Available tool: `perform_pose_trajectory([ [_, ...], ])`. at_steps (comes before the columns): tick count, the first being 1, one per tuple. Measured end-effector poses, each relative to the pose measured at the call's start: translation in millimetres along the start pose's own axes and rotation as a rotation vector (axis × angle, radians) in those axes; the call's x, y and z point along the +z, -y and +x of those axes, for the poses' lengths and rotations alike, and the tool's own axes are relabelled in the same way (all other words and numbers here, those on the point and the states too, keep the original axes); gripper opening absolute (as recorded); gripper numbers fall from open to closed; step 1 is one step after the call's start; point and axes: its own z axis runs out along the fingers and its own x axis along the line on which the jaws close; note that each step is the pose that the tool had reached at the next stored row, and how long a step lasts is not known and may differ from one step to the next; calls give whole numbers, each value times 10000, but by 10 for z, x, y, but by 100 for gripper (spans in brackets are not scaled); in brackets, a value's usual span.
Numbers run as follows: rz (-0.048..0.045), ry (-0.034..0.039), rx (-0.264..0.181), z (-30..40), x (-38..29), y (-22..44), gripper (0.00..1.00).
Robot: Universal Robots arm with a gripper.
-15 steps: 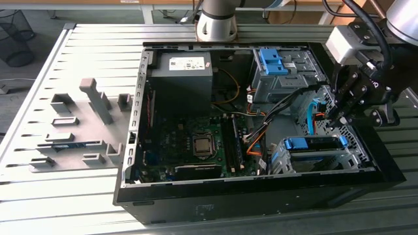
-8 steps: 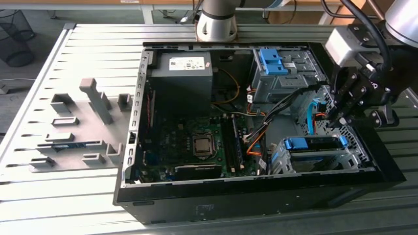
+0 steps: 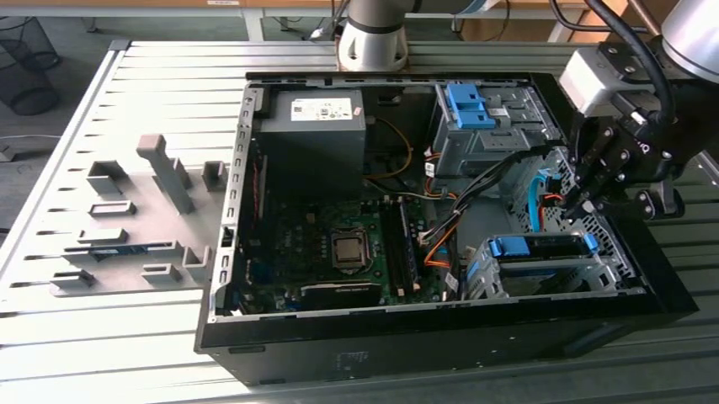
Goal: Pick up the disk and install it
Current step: 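Insert the first disk wire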
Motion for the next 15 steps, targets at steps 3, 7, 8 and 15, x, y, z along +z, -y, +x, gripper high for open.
perform_pose_trajectory([
  [3, 14, 1, 0, 2, 1, -33, 16],
  [7, 159, -2, -2, 9, 4, -123, 16],
  [8, 203, -3, -2, 10, 8, -141, 16],
  [15, 353, -9, 71, 20, 40, -172, 16],
])
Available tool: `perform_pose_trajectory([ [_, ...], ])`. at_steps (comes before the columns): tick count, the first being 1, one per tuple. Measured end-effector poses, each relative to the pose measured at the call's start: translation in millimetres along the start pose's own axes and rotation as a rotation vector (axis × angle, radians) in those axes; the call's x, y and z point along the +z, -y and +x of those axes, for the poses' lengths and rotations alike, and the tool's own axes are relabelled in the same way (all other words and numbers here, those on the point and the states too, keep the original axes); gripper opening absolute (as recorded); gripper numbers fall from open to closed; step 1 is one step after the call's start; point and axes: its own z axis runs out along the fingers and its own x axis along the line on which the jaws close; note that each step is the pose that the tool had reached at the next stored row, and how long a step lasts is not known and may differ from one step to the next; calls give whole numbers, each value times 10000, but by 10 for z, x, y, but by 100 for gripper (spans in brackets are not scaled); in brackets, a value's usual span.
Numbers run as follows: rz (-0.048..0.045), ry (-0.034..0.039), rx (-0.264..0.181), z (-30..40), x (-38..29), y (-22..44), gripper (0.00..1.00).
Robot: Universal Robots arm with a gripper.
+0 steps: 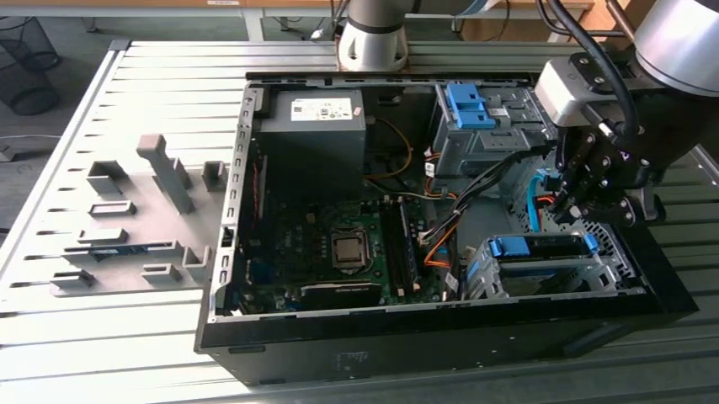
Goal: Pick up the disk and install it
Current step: 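Insert the first disk wire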
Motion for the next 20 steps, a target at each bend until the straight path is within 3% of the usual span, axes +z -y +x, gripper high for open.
perform_pose_trajectory([
  [20, 96, -5, 148, 51, 46, -36, 16],
])
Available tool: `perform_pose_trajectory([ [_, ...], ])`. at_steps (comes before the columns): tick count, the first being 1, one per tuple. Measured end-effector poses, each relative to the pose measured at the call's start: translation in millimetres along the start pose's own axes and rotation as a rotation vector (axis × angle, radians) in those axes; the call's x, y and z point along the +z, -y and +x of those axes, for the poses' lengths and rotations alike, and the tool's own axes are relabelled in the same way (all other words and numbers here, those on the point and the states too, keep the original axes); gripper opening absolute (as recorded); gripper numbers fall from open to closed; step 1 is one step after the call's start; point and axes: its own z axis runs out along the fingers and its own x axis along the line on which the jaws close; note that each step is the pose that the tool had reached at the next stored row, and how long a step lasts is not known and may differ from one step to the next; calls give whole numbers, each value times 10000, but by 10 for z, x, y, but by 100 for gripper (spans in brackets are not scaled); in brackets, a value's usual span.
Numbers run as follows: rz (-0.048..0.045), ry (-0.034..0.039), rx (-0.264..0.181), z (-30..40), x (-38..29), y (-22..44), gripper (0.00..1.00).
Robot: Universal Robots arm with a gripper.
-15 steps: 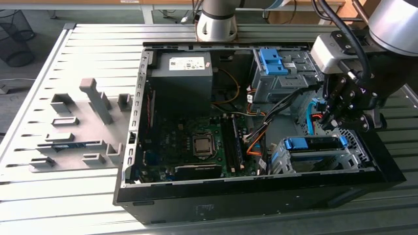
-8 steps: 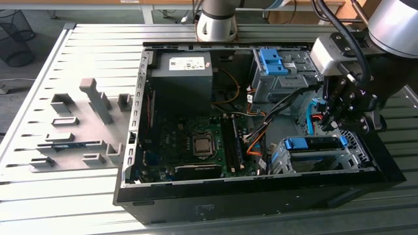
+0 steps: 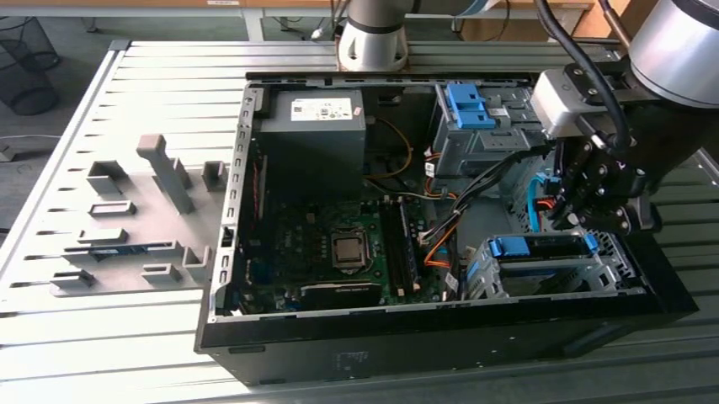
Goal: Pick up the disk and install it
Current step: 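Insert the first disk wire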
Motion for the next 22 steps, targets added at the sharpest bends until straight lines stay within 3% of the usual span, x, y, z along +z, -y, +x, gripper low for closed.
perform_pose_trajectory([
  [22, 90, -2, 63, 80, 53, -41, 16],
])
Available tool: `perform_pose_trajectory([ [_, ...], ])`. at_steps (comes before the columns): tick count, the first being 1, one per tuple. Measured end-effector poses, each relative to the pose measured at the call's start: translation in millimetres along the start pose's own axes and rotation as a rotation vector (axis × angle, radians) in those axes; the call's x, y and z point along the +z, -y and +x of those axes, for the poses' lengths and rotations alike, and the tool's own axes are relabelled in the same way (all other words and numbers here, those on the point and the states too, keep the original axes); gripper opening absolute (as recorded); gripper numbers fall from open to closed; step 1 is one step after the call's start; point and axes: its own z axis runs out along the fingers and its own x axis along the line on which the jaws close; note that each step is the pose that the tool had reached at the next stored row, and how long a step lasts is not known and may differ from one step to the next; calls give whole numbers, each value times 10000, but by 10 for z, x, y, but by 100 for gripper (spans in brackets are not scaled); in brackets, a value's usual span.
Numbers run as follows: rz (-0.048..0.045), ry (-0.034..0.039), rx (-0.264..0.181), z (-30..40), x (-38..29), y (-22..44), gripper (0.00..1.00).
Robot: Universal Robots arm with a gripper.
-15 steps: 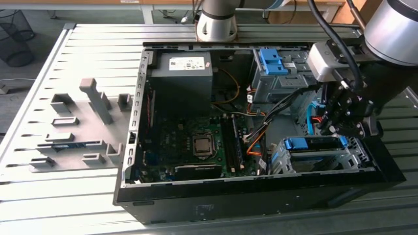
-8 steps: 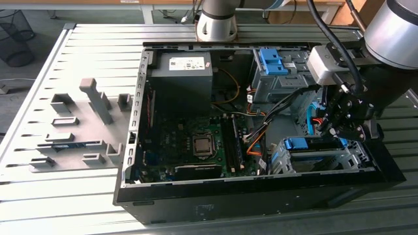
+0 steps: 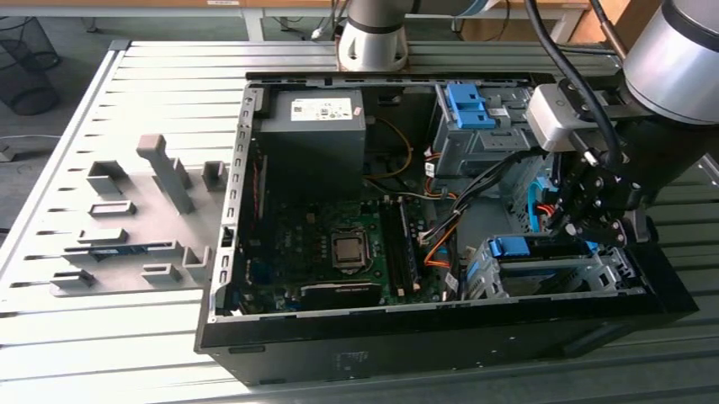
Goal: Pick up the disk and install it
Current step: 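Insert the first disk wire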
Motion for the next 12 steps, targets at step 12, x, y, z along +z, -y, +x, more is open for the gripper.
perform_pose_trajectory([
  [12, 9, 1, 13, 5, 13, -2, 16],
])
